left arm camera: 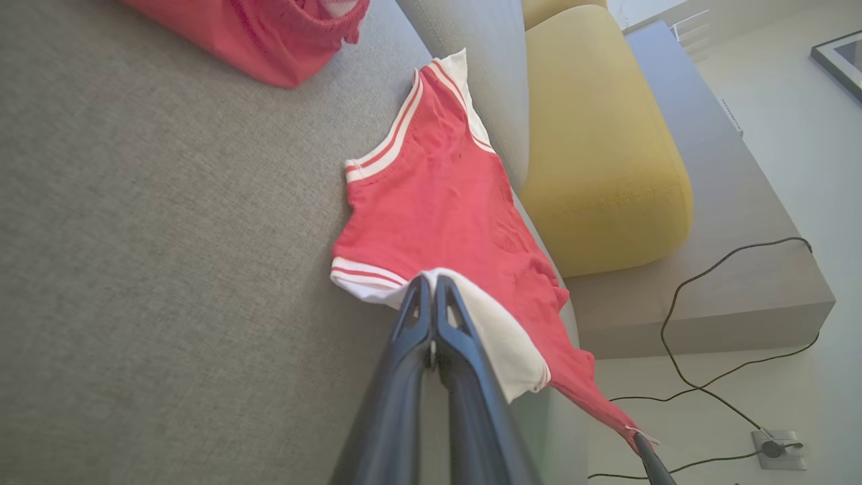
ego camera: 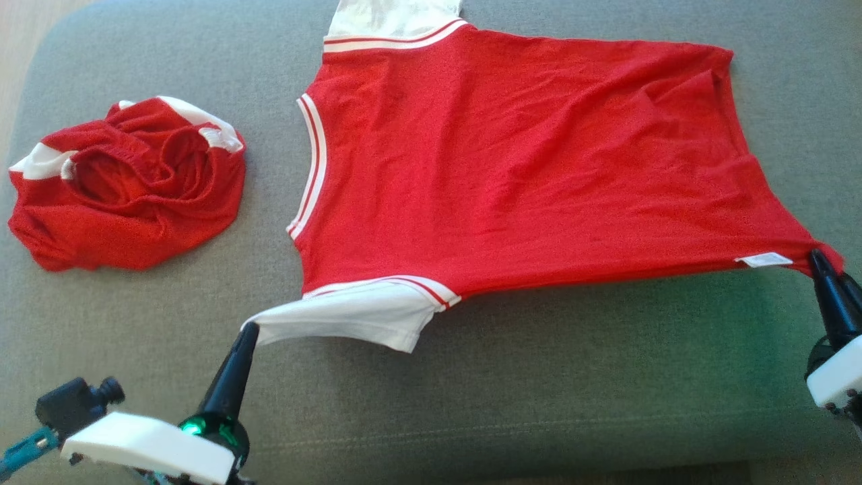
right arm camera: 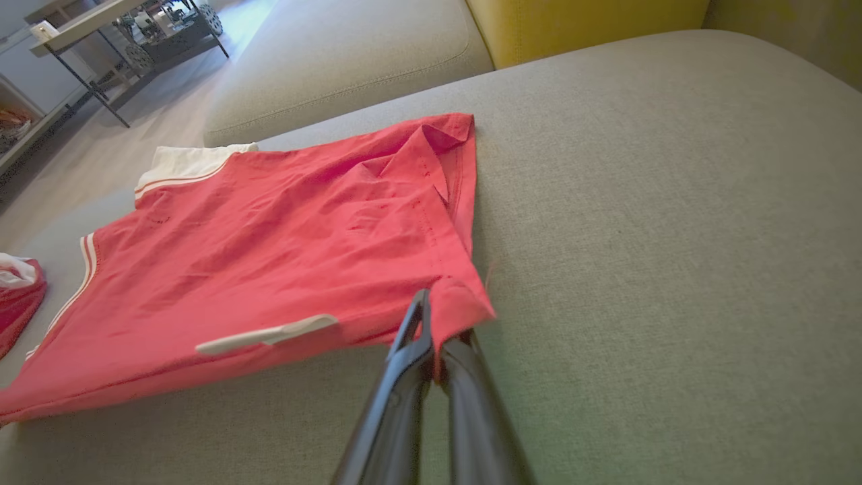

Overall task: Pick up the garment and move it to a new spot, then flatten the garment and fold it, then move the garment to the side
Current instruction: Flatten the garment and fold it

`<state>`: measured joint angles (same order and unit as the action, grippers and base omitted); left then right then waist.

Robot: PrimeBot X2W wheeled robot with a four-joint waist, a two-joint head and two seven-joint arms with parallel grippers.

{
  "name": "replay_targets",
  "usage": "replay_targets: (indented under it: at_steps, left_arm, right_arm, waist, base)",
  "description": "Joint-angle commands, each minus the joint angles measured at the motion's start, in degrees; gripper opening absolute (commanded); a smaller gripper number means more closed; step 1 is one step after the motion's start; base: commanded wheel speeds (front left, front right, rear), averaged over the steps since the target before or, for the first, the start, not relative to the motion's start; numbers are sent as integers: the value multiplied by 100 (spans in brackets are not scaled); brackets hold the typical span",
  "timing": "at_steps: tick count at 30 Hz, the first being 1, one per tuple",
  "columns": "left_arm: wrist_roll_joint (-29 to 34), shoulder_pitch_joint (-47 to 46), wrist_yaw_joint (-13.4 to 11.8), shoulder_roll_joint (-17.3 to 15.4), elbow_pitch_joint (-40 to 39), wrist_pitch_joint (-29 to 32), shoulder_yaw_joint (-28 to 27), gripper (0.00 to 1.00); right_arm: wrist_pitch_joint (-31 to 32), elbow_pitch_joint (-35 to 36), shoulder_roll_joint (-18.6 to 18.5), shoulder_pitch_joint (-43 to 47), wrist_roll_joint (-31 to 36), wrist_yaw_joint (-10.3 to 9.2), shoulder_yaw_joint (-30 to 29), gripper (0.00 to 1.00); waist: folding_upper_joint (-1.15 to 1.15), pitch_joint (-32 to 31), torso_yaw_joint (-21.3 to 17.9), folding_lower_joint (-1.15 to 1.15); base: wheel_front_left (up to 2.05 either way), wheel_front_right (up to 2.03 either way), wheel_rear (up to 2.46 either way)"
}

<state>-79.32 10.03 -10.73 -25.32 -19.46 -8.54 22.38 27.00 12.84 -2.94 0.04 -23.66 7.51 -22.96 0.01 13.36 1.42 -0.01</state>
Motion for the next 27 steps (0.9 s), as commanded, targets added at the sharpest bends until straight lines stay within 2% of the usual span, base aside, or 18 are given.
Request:
replay_targets:
  at_steps: [1, 6, 9, 11, 15, 19, 24, 25, 26, 27]
  left_arm:
    - [-88, -153, -102, -140, -297, 27, -250, 0]
    - [-246, -592, -443, -10, -311, 225, -273, 0]
    - [-222, -1157, -493, 207, 51, 225, -258, 0]
    - [-188, -1581, -426, 349, 383, 222, -235, 0]
    - [-126, -2438, -139, 598, 1144, 280, -140, 0]
    - [81, -3127, 73, 665, 1875, 309, -44, 0]
    - [347, -3817, 490, 755, 2656, 280, 118, 0]
    - [388, -3923, 587, 786, 2788, 255, 146, 0]
    - [387, -4005, 675, 835, 2912, 238, 158, 0]
    - [413, -4081, 764, 863, 3036, 226, 186, 13]
  right_arm:
    - [36, 265, -49, -88, 57, -2, 18, 0]
    - [36, -158, -13, -365, 330, -2, 107, 0]
    - [-48, -676, -2, -755, 474, -2, 143, 0]
    - [-132, -1068, 2, -1097, 500, -2, 163, 0]
    - [-399, -1785, 4, -1779, 648, -2, 192, 0]
    - [-690, -2365, 5, -2431, 781, -2, 220, 0]
    - [-1064, -2922, -83, -2991, 899, -2, 339, 13]
    - [-1157, -3009, -120, -3071, 898, -2, 388, 23]
    - [-1263, -3073, -150, -3137, 868, -2, 460, 49]
    - [-1378, -3124, -183, -3191, 794, -2, 578, 100]
  waist:
    - [-1, -13, -15, 1]
    - [-1, -48, -53, 1]
    - [-1, 37, -70, 1]
    - [-1, 139, -81, 1]
    - [-1, 402, -67, 1]
    - [-1, 680, -62, 1]
    - [-1, 933, -18, 1]
    - [-1, 963, -16, 1]
    - [-1, 986, -11, 1]
    - [-1, 1000, -9, 1]
  base:
    - [0, 0, 0]
    - [0, 0, 0]
    - [0, 0, 0]
    - [0, 0, 0]
    - [0, 0, 0]
    - [0, 0, 0]
    - [0, 0, 0]
    - [0, 0, 0]
    - [0, 0, 0]
    - [0, 0, 0]
